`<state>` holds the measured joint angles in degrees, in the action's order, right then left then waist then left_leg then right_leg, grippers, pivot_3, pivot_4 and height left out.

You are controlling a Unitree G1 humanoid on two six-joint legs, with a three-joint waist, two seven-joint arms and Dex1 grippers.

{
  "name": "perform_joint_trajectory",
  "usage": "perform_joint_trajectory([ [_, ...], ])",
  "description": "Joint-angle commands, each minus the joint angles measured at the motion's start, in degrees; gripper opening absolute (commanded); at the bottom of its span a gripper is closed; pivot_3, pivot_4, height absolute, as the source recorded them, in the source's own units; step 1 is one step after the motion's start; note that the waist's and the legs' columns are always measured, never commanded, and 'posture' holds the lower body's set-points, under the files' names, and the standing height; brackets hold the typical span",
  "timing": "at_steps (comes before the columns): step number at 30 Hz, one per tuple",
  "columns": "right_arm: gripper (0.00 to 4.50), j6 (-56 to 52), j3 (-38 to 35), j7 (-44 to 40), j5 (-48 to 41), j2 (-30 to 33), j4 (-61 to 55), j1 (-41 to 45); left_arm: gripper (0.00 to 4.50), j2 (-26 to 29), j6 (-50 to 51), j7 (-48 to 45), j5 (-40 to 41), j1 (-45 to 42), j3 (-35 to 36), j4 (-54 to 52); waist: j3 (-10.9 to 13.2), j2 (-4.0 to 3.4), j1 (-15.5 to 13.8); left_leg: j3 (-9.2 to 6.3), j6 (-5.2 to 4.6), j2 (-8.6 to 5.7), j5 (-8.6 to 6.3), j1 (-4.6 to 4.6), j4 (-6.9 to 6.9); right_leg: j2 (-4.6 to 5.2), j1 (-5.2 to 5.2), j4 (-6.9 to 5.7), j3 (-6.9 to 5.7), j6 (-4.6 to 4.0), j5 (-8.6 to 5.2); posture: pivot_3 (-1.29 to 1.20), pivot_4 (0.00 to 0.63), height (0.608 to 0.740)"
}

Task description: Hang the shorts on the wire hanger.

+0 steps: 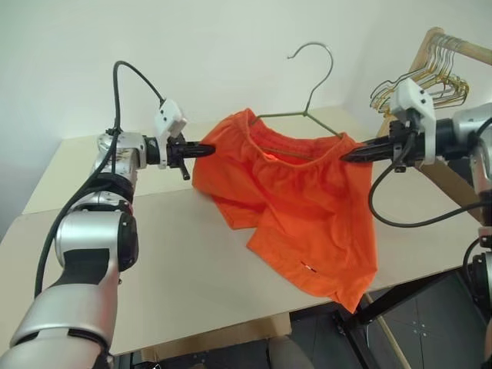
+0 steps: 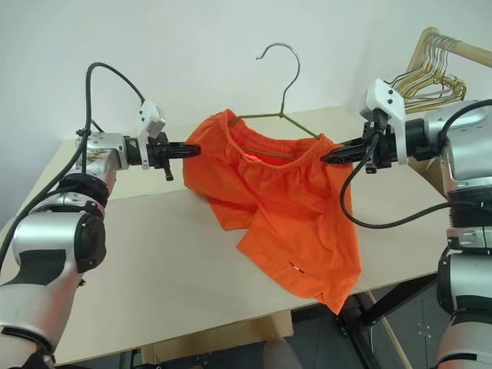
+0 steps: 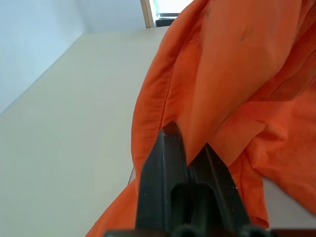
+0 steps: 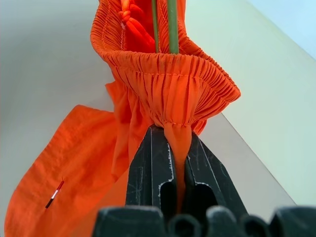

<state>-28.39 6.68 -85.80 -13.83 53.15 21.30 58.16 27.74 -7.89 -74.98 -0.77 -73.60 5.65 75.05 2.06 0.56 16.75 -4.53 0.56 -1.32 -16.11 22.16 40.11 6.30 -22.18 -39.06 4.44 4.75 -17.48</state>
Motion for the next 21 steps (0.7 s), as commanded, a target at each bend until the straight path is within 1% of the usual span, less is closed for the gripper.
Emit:
perform_joint_trajectory([
  [1, 0.0, -0.18, -2.11, 0.19, -1.33, 0.13, -1.83, 0.98, 0.2, 0.11, 0.25, -1.36, 2.48, -1.7, 2.17, -0.61, 0.0, 0.0, 0.05, 0.0, 0.0, -0.01, 0.01, 0.0, -0.01, 0.01, 0.0, 0.0, 0.0, 0.0, 0.0, -0.22, 0.0, 0.74],
  [3, 0.0, -0.17, -2.23, -0.04, -1.44, 0.36, -2.1, 0.69, 0.56, 0.3, 0.53, -5.14, 3.49, -2.03, 2.77, -0.86, 0.0, 0.0, 0.13, 0.0, 0.0, 0.0, 0.01, -0.01, -0.01, 0.0, 0.0, 0.0, 0.0, 0.0, 0.0, -0.23, 0.0, 0.74],
  [4, 0.0, -0.34, -2.29, -0.07, -1.52, 0.48, -2.34, 0.56, 0.82, 0.16, -0.16, -3.49, 3.37, -2.15, 2.91, -1.03, 0.0, 0.0, 0.16, 0.0, 0.0, 0.0, 0.01, -0.01, -0.02, 0.0, 0.0, 0.0, -0.01, 0.0, 0.0, -0.23, 0.0, 0.74],
  [6, 0.0, -0.53, -2.41, 0.01, -1.57, 0.62, -2.62, 0.36, 1.47, 0.09, -1.25, -1.46, 3.34, -2.38, 3.19, -1.24, 0.0, 0.0, 0.15, -0.01, 0.0, 0.0, 0.01, -0.01, -0.02, 0.01, 0.0, 0.0, -0.02, 0.0, 0.0, -0.23, 0.0, 0.74],
  [8, 0.0, -0.78, -2.51, 0.48, -1.54, 0.65, -2.65, 0.25, 2.09, 1.1, -1.1, -3.52, 3.43, -2.93, 3.08, -1.4, 0.0, 0.0, 0.14, -0.02, 0.01, -0.01, 0.01, 0.0, -0.01, 0.03, 0.01, 0.0, -0.02, 0.0, 0.0, -0.23, 0.0, 0.74],
  [11, 0.0, -0.84, -2.58, 0.69, -1.6, 0.64, -2.63, 0.09, 2.09, 4.02, 0.36, -11.34, 3.86, -4.02, 2.86, -1.52, 0.0, 0.0, 0.42, -0.02, 0.01, -0.02, 0.02, -0.01, -0.02, 0.03, 0.0, 0.0, -0.03, 0.0, 0.0, -0.23, 0.0, 0.74],
  [13, 0.0, -1.29, -2.44, 1.4, -1.29, 0.52, -2.46, 0.2, 2.09, 5.58, 0.51, -13.26, 3.69, -4.64, 2.68, -1.48, 0.0, 0.0, 1.1, -0.04, 0.01, -0.01, 0.02, 0.0, -0.06, 0.02, -0.01, 0.0, -0.08, 0.0, 0.0, -0.24, 0.0, 0.74],
  [15, 0.0, -1.26, -2.11, 2.24, -0.68, 0.36, -1.92, 0.22, 2.09, 7.2, 1.3, -11.11, 4.72, -6.24, 4.14, -1.24, 0.0, 0.0, 1.39, -0.06, 0.01, -0.01, 0.02, 0.0, -0.06, 0.03, 0.0, 0.0, -0.11, 0.0, 0.0, -0.24, 0.0, 0.74],
  [18, 0.0, -1.65, -1.5, 4.13, 0.33, -0.16, -1.38, 0.37, 2.09, 8.39, 3.28, -8.02, 8.6, -8.7, 8.47, -1.12, 0.0, 0.0, 1.42, -0.08, 0.02, -0.02, 0.05, 0.0, -0.04, 0.07, 0.02, 0.0, -0.14, 0.0, 0.0, -0.24, 0.0, 0.74],
  [21, 0.0, -2.76, -1.09, 6.32, 1.22, -1.13, -0.9, 1.02, 2.09, 7.74, 5.44, -10.67, 11.88, -9.46, 11.12, -1.81, 0.0, -0.01, 1.44, -0.11, 0.02, -0.03, 0.06, -0.01, -0.05, 0.09, 0.03, -0.01, -0.17, 0.01, -0.01, -0.24, 0.0, 0.74],
])
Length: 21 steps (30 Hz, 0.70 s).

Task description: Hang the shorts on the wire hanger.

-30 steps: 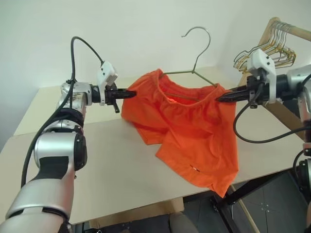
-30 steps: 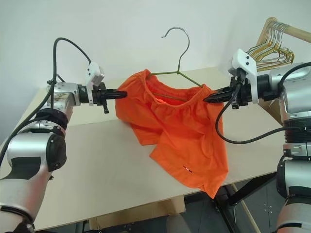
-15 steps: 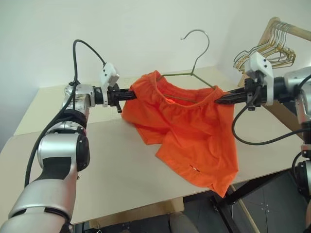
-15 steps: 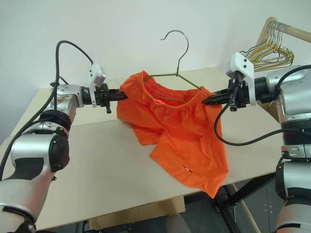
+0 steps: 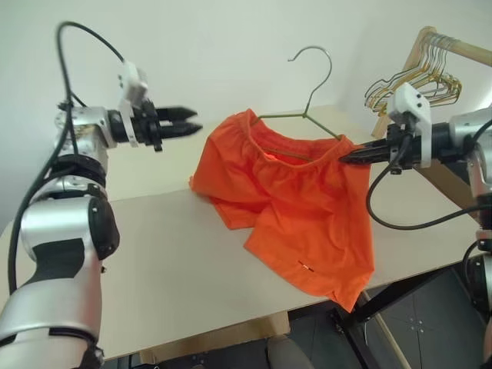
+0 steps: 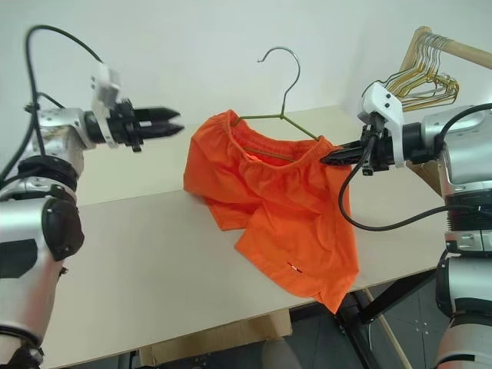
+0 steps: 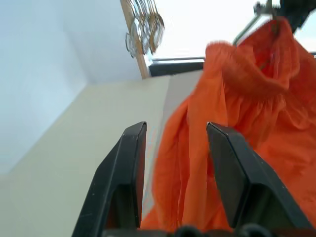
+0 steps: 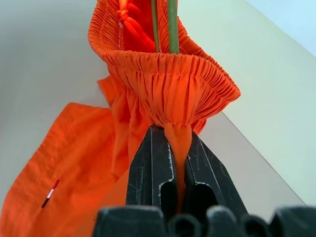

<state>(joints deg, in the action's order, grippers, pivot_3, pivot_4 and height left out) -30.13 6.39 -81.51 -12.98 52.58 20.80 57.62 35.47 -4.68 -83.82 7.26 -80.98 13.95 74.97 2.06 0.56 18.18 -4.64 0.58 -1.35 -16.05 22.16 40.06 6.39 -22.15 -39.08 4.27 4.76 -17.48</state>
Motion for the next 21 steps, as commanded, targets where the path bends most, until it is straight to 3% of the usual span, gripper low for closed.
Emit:
perform_joint_trajectory([
  [1, 0.0, -1.44, -0.68, 2.78, 0.65, -1.08, -0.36, 1.76, 2.09, -0.69, 3.62, -3.97, 4.92, -1.84, 3.29, -2.09, 0.0, -0.01, 0.04, 0.0, 0.0, 0.0, 0.0, -0.02, -0.01, 0.0, 0.01, 0.0, 0.0, 0.0, 0.0, -0.24, 0.0, 0.74],
  [3, 0.0, -1.72, -0.65, 3.34, 0.72, -1.71, -0.81, 1.67, 2.09, -2.09, 6.11, -7.71, 6.91, -0.74, 3.16, -3.34, 0.0, -0.01, 0.03, 0.0, 0.0, 0.0, 0.0, -0.03, -0.01, 0.0, 0.01, -0.02, 0.0, 0.0, 0.0, -0.24, 0.0, 0.74],
  [6, 0.0, -0.54, -0.22, 2.36, 0.58, -2.02, -2.43, 0.9, 2.09, -3.83, 8.98, -8.68, 11.29, 3.4, -4.91, -9.29, -0.01, -0.01, 0.01, -0.04, 0.0, -0.04, 0.04, 0.0, 0.01, 0.04, 0.04, -0.05, -0.06, 0.0, 0.0, -0.23, 0.0, 0.74],
  [12, 0.0, 1.76, 2.87, -0.73, 1.81, -1.78, -5.56, 0.68, 2.09, -4.96, 0.91, -8.68, 8.92, 2.0, -16.48, -8.41, 0.0, -0.01, 0.11, -0.05, 0.01, -0.04, 0.04, 0.02, 0.0, 0.03, 0.0, -0.06, -0.04, 0.0, 0.0, -0.23, 0.0, 0.74],
  [21, 0.0, 1.83, 4.34, -1.84, 1.97, -2.35, -8.53, 0.3, 2.09, -4.56, -2.22, -8.68, 8.07, -2.23, -20.8, -4.63, 0.0, -0.01, 0.2, -0.05, 0.0, -0.05, 0.05, 0.01, 0.0, 0.03, 0.02, -0.02, -0.05, 0.01, -0.01, -0.26, 0.0, 0.74],
])
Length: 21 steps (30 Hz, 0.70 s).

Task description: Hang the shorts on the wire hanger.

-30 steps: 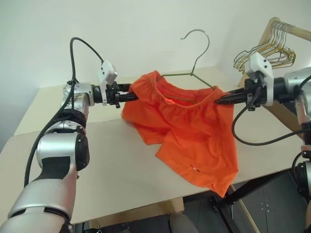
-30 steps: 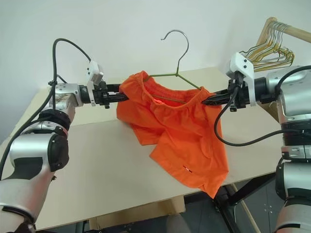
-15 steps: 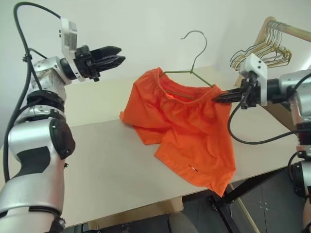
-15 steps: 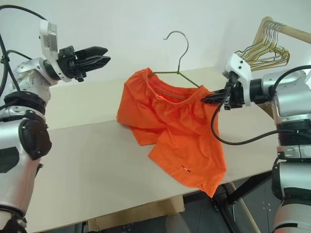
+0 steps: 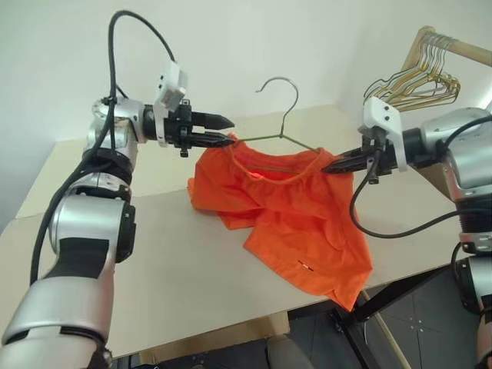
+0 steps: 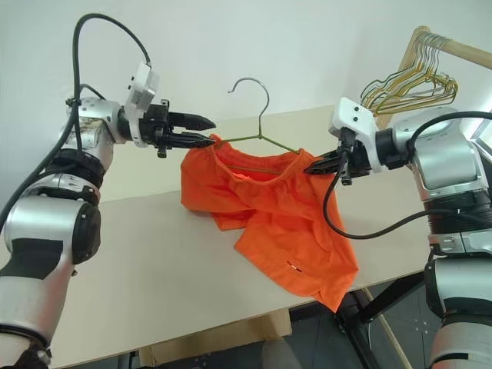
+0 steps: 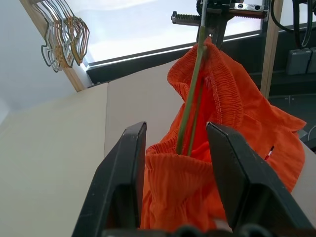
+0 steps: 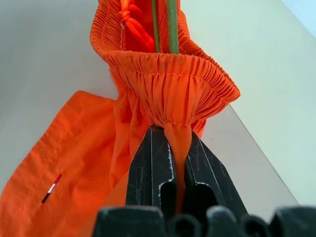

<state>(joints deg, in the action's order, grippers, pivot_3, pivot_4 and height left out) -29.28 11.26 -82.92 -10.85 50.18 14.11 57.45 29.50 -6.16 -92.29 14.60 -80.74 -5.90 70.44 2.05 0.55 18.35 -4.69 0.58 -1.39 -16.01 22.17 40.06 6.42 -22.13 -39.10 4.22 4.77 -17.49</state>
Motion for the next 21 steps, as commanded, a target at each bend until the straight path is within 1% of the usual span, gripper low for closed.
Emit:
perform_joint_trajectory([
  [1, 0.0, 0.97, -0.51, -0.44, -0.1, 0.05, -1.9, 0.42, 2.09, 1.68, -0.74, -0.21, 1.01, -2.62, -1.34, -0.11, 0.0, 0.0, 0.09, 0.0, 0.0, 0.0, 0.0, 0.0, 0.0, 0.0, 0.0, 0.0, 0.0, 0.0, 0.0, -0.26, 0.0, 0.74],
  [5, 0.0, 0.93, -0.72, -0.5, -0.12, 0.54, -2.27, -0.16, 2.09, 4.2, -3.94, -0.21, -1.04, -3.49, -2.59, 0.97, 0.0, 0.0, 0.56, 0.0, 0.0, 0.01, 0.0, 0.0, -0.01, -0.01, 0.0, 0.0, 0.0, 0.0, 0.0, -0.27, 0.0, 0.74],
  [7, 0.0, 0.72, -0.91, -0.39, -0.21, 0.6, -2.59, -0.41, 2.44, 5.11, -5.25, -0.21, -1.83, -3.64, -2.45, 1.57, 0.0, 0.0, 0.9, 0.0, 0.0, 0.01, 0.0, 0.0, -0.01, 0.0, -0.01, 0.0, 0.0, 0.0, 0.0, -0.27, 0.0, 0.74],
  [8, 0.0, 0.66, -1.0, -0.39, -0.27, 0.63, -2.75, -0.55, 2.65, 5.2, -5.12, -0.21, -1.8, -3.8, -1.52, 2.01, 0.0, 0.0, 0.95, -0.01, 0.0, 0.01, 0.0, 0.0, -0.01, 0.0, 0.0, 0.0, 0.0, 0.0, 0.0, -0.27, 0.0, 0.74],
  [10, 0.0, 0.61, -1.08, -0.37, -0.31, 0.6, -2.93, -0.74, 3.3, 5.36, -5.21, -0.21, -1.8, -3.68, -1.6, 2.15, 0.0, 0.0, 0.98, -0.01, 0.0, -0.01, 0.0, 0.01, 0.0, 0.02, 0.01, 0.01, -0.01, 0.01, -0.01, -0.26, 0.0, 0.74],
  [13, 0.0, 0.82, -0.96, -0.48, -0.26, 0.46, -2.86, -0.83, 4.29, 5.47, -4.28, -0.21, -1.15, -2.75, -4.53, 1.12, 0.0, 0.0, 1.09, -0.02, -0.01, -0.01, 0.01, 0.01, 0.01, 0.01, 0.01, 0.0, -0.02, 0.02, -0.01, -0.26, 0.0, 0.74],
  [15, 0.0, 0.91, -0.88, -0.48, -0.2, 0.34, -2.71, -0.74, 4.29, 5.54, -4.46, -0.21, -0.69, -1.95, -6.74, 0.45, 0.0, 0.0, 1.18, -0.02, -0.01, 0.0, 0.01, 0.0, 0.0, 0.01, 0.01, 0.0, -0.02, 0.02, -0.01, -0.26, 0.0, 0.74],
  [17, 0.0, 0.98, -0.81, -0.5, -0.18, 0.21, -2.61, -0.6, 4.29, 5.69, -6.57, -0.21, -2.77, -1.14, -9.59, 0.8, 0.0, 0.0, 1.22, -0.02, -0.01, 0.0, 0.01, 0.01, 0.0, 0.01, 0.01, -0.01, -0.02, 0.02, -0.01, -0.26, 0.0, 0.74],
  [21, 0.0, 1.08, -0.74, -0.72, -0.26, 0.11, -2.89, -0.37, 4.29, 5.25, -7.54, -0.21, -3.71, -0.06, -12.6, 1.36, 0.0, 0.0, 1.23, -0.02, -0.02, 0.0, 0.01, 0.0, 0.0, 0.0, 0.01, -0.02, -0.02, 0.02, -0.01, -0.26, 0.0, 0.74],
])
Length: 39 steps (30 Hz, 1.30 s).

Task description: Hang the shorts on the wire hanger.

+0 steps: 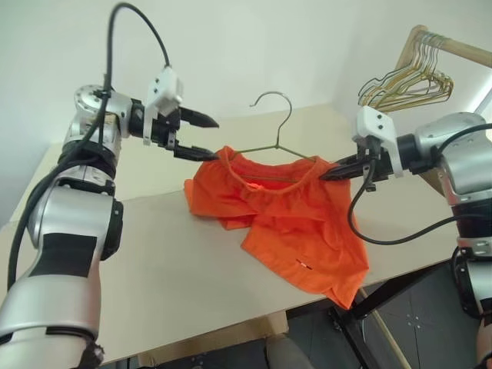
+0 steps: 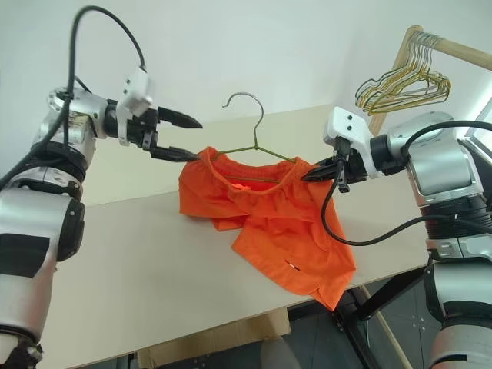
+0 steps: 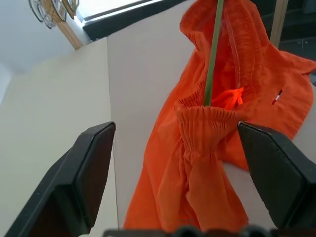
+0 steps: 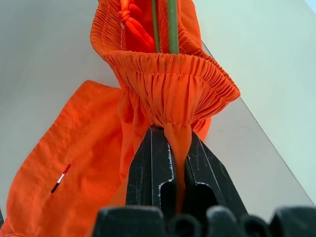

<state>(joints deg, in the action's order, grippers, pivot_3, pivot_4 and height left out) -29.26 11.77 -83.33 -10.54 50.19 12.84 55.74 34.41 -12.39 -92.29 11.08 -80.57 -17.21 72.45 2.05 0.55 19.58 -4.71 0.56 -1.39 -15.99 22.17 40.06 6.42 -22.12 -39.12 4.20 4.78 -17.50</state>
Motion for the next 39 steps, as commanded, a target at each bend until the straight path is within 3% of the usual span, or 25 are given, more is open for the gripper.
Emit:
perform_joint_trajectory([
  [1, 0.0, 1.05, -1.25, -0.36, -0.59, 0.11, -1.73, 1.37, 4.29, 0.25, -1.32, -0.21, 0.1, 0.07, -2.33, -0.82, 0.0, 0.0, 0.0, 0.0, -0.01, 0.0, 0.0, 0.0, 0.0, 0.0, 0.0, 0.0, 0.0, 0.0, 0.0, -0.26, 0.0, 0.74],
  [8, 0.0, 0.85, -1.25, -0.47, -0.71, -0.07, -2.37, 1.65, 4.29, -1.95, 1.41, -0.21, 3.02, 0.42, -1.98, -0.78, 0.0, 0.0, -0.02, 0.0, -0.01, 0.0, 0.0, 0.03, 0.0, 0.01, 0.0, 0.03, -0.01, 0.02, -0.01, -0.26, 0.0, 0.74],
  [9, 0.0, 0.82, -1.23, -0.46, -0.7, -0.11, -2.46, 1.69, 4.12, -2.25, 1.08, -0.21, 2.93, 0.47, -1.82, -0.7, 0.0, 0.0, -0.01, 0.0, -0.01, 0.0, 0.0, 0.03, 0.0, 0.01, 0.0, 0.03, -0.01, 0.02, -0.01, -0.26, 0.0, 0.74],
  [11, 0.0, 0.85, -1.24, -0.43, -0.67, -0.16, -2.54, 1.71, 3.7, -2.5, 1.27, -0.21, 3.0, 0.43, -2.55, -0.76, 0.0, 0.0, 0.0, 0.0, -0.01, 0.0, 0.0, 0.03, 0.0, 0.01, 0.0, 0.03, -0.01, 0.02, -0.01, -0.26, 0.0, 0.74],
  [22, 0.0, 1.01, -1.07, -0.19, -0.62, -0.78, -3.11, 2.1, 0.07, -2.8, 0.55, -0.21, 5.19, 1.53, -6.46, -1.89, 0.0, 0.0, 0.1, -0.01, -0.01, 0.0, 0.01, 0.03, 0.0, 0.0, 0.0, 0.03, 0.0, 0.02, -0.01, -0.27, 0.0, 0.74],
  [33, 0.0, 1.3, -0.98, -0.19, -0.53, -1.18, -3.11, 1.71, 0.02, -1.93, 0.49, -0.21, 6.62, 2.22, -7.39, -2.38, 0.0, 0.0, 0.09, -0.01, -0.02, 0.0, 0.01, 0.02, 0.0, 0.0, 0.0, 0.02, 0.0, 0.02, -0.01, -0.26, 0.0, 0.74],
  [38, 0.0, 1.28, -0.96, -0.02, -0.45, -1.41, -3.02, 1.57, 0.02, -3.08, -0.02, -0.21, 5.19, 1.82, -2.88, -0.61, 0.0, 0.0, 0.04, -0.01, -0.02, 0.0, 0.01, 0.02, 0.0, 0.0, 0.0, 0.03, 0.0, 0.02, -0.01, -0.26, 0.0, 0.74],
  [39, 0.0, 1.2, -0.99, 0.02, -0.47, -1.4, -3.0, 1.54, 0.28, -3.01, 0.14, -0.21, 5.22, 1.76, -3.0, -0.78, 0.0, 0.0, 0.04, -0.01, -0.02, 0.0, 0.01, 0.02, 0.0, 0.0, 0.0, 0.03, 0.0, 0.02, -0.01, -0.26, 0.0, 0.74],
])
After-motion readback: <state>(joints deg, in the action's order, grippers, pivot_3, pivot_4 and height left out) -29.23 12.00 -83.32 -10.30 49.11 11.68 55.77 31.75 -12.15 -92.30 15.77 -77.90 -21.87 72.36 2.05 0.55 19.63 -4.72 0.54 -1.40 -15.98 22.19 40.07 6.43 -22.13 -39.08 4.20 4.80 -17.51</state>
